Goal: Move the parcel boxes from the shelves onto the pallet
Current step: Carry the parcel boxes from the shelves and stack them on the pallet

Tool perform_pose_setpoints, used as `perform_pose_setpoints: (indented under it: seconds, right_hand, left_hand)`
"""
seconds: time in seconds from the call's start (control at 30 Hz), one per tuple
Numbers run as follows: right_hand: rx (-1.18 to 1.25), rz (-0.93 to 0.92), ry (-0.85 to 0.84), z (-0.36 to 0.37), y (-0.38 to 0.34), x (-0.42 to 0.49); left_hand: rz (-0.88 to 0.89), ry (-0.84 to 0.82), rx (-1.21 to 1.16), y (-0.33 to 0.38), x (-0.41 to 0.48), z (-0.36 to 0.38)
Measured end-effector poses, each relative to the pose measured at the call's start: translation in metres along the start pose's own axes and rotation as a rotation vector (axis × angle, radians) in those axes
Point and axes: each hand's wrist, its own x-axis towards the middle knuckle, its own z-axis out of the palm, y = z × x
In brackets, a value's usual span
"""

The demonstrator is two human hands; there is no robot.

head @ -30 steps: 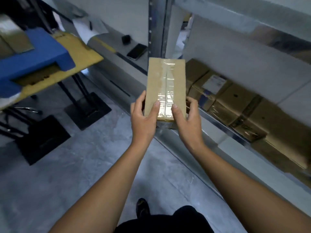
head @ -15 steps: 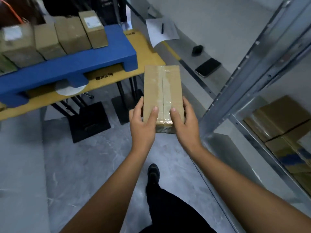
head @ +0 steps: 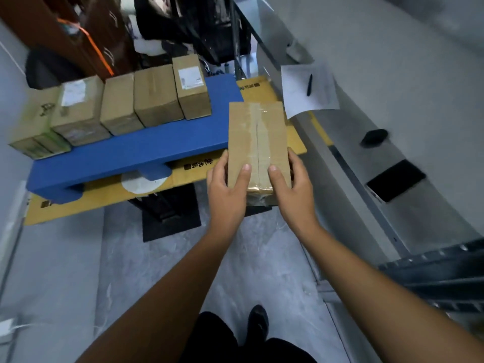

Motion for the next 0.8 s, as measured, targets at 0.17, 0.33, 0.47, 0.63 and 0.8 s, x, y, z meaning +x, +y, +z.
perform_pose_setpoints:
  seconds: [0.17,0.33,0.47,0.63,0.8]
  right_hand:
    - [-0.029,0.01,-0.044,0.016,0.002,0.073]
    - [-0.036,0.04,-0.06,0.05,0.012,0.144]
    - [-0.065,0.065,-0.055,0.081,0.023,0.212]
    - [-0.14,0.095,-0.09,0.117,0.035,0.298]
    - [-0.19,0.096,-0.115,0.149,0.048,0.366]
  left_hand:
    - [-0.035,0.001,0.005,-0.002,0.064,0.019]
    - [-0.061,-0.014,0.06,-0.02,0.14,0.026]
    - [-0.003,-0.035,0.119,-0.035,0.216,0.028]
    - [0.102,0.011,0.228,-0.043,0.321,0.022]
    - [0.147,0.002,0.358,-0.047,0.402,0.017]
